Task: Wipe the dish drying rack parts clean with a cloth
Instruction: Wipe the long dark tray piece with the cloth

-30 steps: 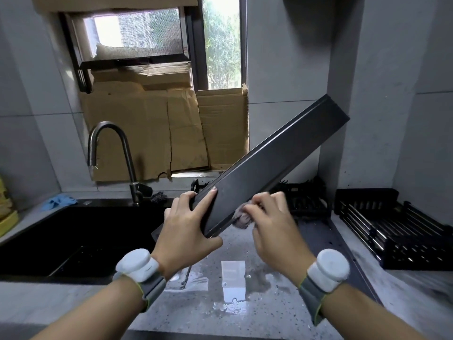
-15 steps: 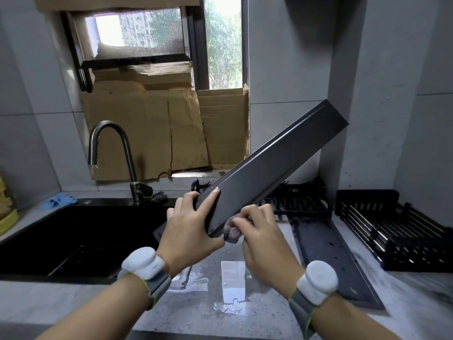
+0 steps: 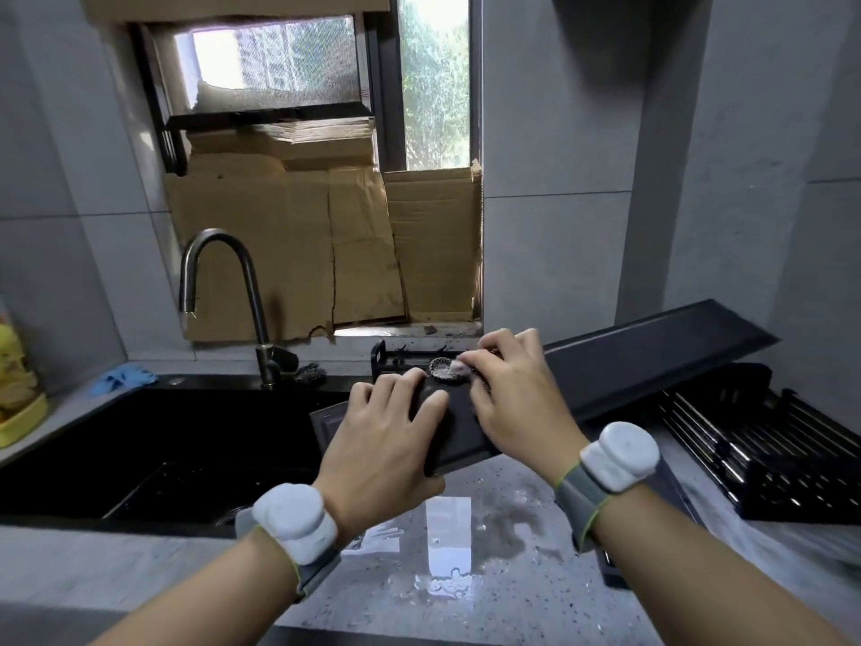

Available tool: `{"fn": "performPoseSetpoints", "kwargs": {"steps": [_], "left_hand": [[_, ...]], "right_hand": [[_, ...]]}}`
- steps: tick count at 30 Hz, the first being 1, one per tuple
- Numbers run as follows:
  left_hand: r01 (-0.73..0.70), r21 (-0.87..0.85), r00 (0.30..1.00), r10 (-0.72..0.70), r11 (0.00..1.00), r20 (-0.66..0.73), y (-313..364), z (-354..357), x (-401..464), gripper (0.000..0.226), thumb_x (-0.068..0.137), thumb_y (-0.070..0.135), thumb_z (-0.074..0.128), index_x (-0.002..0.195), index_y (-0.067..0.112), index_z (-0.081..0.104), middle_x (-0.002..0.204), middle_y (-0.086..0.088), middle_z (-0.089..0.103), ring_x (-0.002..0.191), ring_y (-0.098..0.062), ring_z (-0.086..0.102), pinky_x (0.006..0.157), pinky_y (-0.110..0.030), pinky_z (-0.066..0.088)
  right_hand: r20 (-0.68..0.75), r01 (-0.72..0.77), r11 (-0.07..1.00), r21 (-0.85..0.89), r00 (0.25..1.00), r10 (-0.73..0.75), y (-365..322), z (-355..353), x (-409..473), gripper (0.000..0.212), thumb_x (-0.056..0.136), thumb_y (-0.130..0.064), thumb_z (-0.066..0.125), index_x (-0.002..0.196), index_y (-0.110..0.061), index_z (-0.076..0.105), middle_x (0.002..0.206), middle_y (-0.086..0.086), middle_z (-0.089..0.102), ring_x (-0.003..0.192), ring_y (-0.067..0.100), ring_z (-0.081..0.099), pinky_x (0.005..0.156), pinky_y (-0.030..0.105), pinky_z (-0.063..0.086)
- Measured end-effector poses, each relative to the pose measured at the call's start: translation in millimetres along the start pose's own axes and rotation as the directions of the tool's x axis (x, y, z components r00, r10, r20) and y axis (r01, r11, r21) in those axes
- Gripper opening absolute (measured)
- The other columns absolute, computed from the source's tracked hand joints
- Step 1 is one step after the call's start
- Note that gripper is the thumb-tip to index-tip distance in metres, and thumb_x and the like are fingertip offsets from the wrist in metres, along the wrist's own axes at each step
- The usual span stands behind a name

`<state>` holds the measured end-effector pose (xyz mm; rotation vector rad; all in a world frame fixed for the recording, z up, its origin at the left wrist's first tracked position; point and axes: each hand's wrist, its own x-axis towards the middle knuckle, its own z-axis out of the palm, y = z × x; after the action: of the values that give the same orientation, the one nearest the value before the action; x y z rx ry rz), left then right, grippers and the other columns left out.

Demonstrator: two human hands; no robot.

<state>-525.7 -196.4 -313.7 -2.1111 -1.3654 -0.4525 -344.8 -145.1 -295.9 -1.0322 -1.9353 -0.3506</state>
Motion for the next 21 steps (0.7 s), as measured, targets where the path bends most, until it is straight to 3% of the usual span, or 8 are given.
{"fn": "performPoseSetpoints", "kwargs": {"steps": [6, 10, 14, 18, 21], "left_hand": [[-0.034, -0.008, 0.999, 0.034, 0.999, -0.025, 2, 2, -1, 0.08, 0.05, 0.049, 0.073, 0.118, 0.016, 0.046, 0.127, -0.024, 0.054, 0.107, -0.04, 0.056, 0.081, -0.047, 0.046], [-0.084, 0.031, 0.996, 0.084, 0.996, -0.023, 0, 0, 1, 0.075, 0.053, 0.047, 0.073, 0.117, 0.016, 0.048, 0.129, -0.025, 0.054, 0.112, -0.041, 0.054, 0.087, -0.049, 0.045], [-0.092, 0.059, 0.995, 0.09, 0.994, 0.041, 2, 4, -1, 0.073, 0.059, 0.047, 0.069, 0.123, 0.018, 0.048, 0.137, -0.024, 0.05, 0.121, -0.041, 0.051, 0.096, -0.054, 0.042], [-0.079, 0.104, 0.992, 0.068, 0.991, 0.104, -4, 6, -9, 0.092, 0.062, 0.052, 0.077, 0.142, 0.024, 0.041, 0.151, -0.025, 0.037, 0.139, -0.042, 0.039, 0.107, -0.062, 0.034], [-0.098, 0.135, 0.988, 0.081, 0.986, 0.129, -13, 6, -22, 0.104, 0.061, 0.055, 0.081, 0.15, 0.026, 0.037, 0.154, -0.026, 0.033, 0.14, -0.042, 0.038, 0.108, -0.063, 0.034]], "right_hand": [[0.133, 0.159, 0.983, 0.089, 0.976, -0.17, 0, -6, -3, 0.024, 0.09, -0.016, 0.063, 0.113, -0.017, 0.07, 0.113, 0.001, 0.059, 0.099, 0.023, 0.045, 0.09, 0.032, 0.044], [0.172, 0.052, 0.999, 0.008, 0.984, -0.052, 8, -13, 13, 0.023, 0.089, -0.026, 0.057, 0.11, -0.024, 0.066, 0.102, -0.001, 0.062, 0.098, 0.025, 0.044, 0.086, 0.042, 0.041], [0.231, 0.081, 0.994, -0.071, 0.971, -0.063, 5, -7, 10, 0.021, 0.089, -0.026, 0.048, 0.105, -0.026, 0.061, 0.088, -0.006, 0.056, 0.094, 0.025, 0.04, 0.079, 0.039, 0.029], [0.335, 0.027, 0.998, -0.049, 0.942, -0.009, 20, -11, 18, 0.02, 0.093, -0.018, 0.052, 0.108, -0.03, 0.059, 0.089, -0.011, 0.051, 0.097, 0.018, 0.03, 0.085, 0.037, 0.023], [0.375, -0.007, 1.0, 0.001, 0.927, 0.006, 30, -15, 23, 0.024, 0.092, -0.012, 0.054, 0.105, -0.03, 0.062, 0.085, -0.011, 0.053, 0.096, 0.016, 0.028, 0.088, 0.037, 0.022]]}}
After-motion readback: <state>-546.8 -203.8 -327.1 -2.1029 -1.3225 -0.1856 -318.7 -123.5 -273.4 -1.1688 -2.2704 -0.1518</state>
